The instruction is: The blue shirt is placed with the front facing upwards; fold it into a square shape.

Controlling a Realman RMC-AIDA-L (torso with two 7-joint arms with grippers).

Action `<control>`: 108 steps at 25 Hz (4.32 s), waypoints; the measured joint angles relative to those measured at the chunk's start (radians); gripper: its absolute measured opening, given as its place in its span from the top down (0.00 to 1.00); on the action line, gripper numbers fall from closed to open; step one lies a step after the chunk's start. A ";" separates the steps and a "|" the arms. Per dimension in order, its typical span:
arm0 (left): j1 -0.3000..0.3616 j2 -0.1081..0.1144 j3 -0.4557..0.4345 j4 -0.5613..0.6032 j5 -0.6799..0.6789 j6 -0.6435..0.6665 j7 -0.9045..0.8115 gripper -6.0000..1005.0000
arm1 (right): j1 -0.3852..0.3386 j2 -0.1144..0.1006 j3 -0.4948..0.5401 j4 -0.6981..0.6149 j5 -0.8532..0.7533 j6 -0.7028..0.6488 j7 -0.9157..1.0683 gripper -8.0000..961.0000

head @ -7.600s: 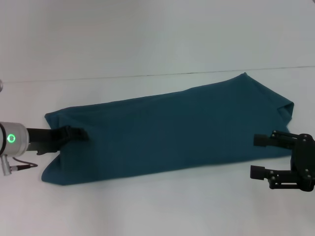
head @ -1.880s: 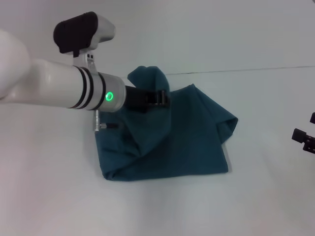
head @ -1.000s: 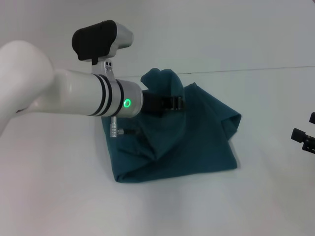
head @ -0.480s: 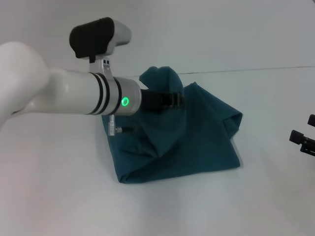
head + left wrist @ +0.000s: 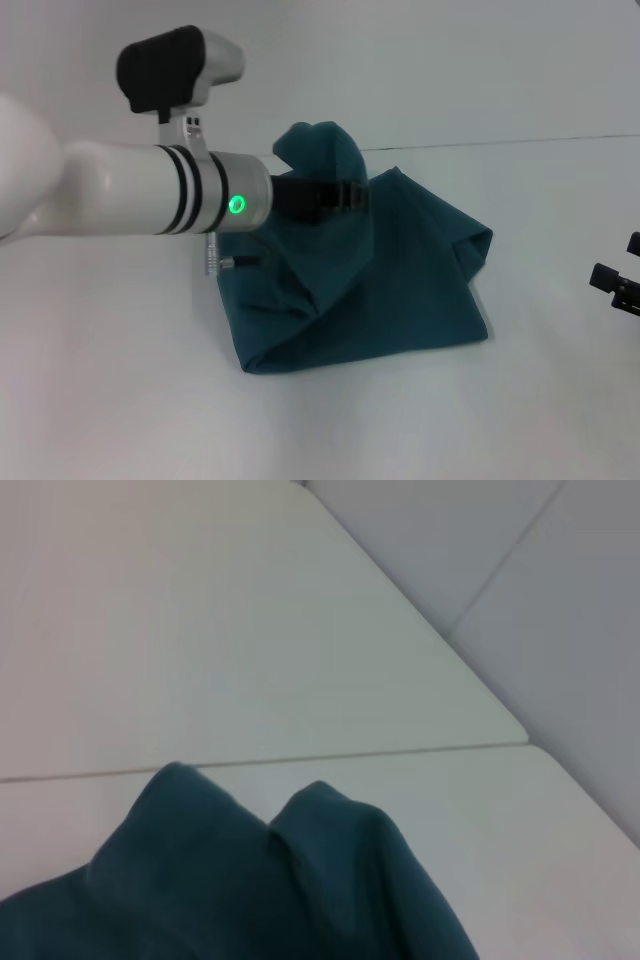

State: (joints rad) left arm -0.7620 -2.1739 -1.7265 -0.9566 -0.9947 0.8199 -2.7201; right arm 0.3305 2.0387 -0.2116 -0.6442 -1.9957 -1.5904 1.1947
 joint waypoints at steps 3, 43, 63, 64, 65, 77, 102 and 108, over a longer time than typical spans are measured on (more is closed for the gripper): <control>-0.009 -0.001 0.025 0.003 -0.015 -0.005 0.000 0.85 | 0.002 0.001 -0.001 0.000 0.000 0.003 0.000 0.08; -0.029 0.008 -0.059 0.135 -0.253 -0.150 0.254 0.22 | 0.070 -0.018 -0.117 -0.033 -0.003 0.055 0.145 0.08; 0.118 0.015 -0.471 0.140 -0.255 0.330 0.645 0.22 | 0.318 -0.022 -0.383 -0.403 -0.231 0.100 0.961 0.08; 0.122 0.016 -0.475 0.142 -0.255 0.335 0.653 0.22 | 0.345 -0.022 -0.396 -0.405 -0.257 0.107 0.999 0.08; 0.125 0.016 -0.477 0.142 -0.255 0.337 0.659 0.22 | 0.365 -0.021 -0.407 -0.405 -0.281 0.117 1.031 0.08; 0.136 0.035 -0.480 0.146 -0.256 0.361 0.678 0.22 | 0.566 0.001 -0.633 -0.403 -0.591 0.149 1.374 0.08; 0.149 0.026 -0.481 0.162 -0.255 0.354 0.683 0.22 | 0.674 0.021 -0.715 -0.214 -0.703 0.327 1.323 0.15; 0.151 0.025 -0.482 0.162 -0.255 0.350 0.683 0.22 | 0.679 0.024 -0.710 -0.193 -0.701 0.332 1.328 0.20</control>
State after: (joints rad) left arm -0.6106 -2.1490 -2.2083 -0.7945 -1.2501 1.1703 -2.0375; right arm 1.0092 2.0624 -0.9218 -0.8369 -2.6968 -1.2586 2.5227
